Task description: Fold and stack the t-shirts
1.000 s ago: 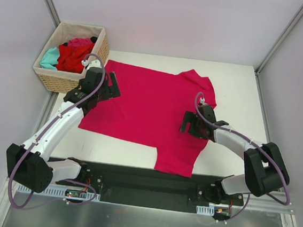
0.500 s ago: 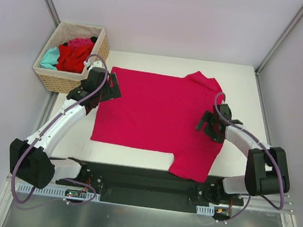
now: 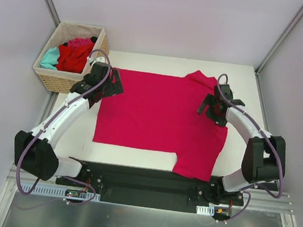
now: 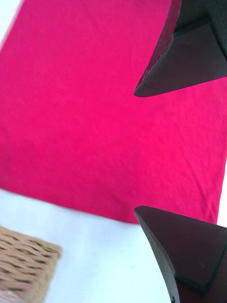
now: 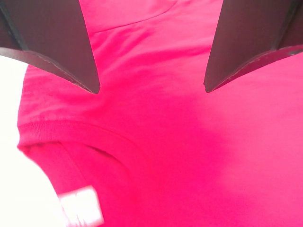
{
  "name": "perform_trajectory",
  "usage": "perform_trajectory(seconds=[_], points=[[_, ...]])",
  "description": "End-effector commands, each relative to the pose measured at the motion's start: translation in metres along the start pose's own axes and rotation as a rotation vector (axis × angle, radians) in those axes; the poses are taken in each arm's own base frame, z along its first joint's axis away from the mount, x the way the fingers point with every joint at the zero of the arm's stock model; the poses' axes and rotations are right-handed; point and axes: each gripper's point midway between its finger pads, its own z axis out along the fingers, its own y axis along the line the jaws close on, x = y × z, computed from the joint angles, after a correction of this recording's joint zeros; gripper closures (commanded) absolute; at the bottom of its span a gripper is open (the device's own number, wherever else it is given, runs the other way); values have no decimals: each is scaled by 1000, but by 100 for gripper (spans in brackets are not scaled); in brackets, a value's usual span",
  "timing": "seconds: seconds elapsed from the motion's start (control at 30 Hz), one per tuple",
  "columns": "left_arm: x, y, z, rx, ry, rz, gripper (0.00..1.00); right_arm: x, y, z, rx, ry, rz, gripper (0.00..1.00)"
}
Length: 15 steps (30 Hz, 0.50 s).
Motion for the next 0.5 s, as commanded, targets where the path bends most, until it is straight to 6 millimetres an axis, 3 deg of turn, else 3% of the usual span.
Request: perform_trajectory(seconds=[0.0, 0.13, 0.3, 0.47], points=[[-33, -37, 0, 116, -14, -1, 1, -50, 43, -58, -66, -143, -89, 4], [-23, -45, 28, 104, 55, 2, 1, -49, 72, -50, -115, -106, -139, 4], [-4, -43, 66, 50, 122, 18, 1, -44, 70, -16, -68, -78, -170, 4], [14, -46, 94, 36, 175, 12, 1, -45, 70, 6, -58, -62, -171, 4]])
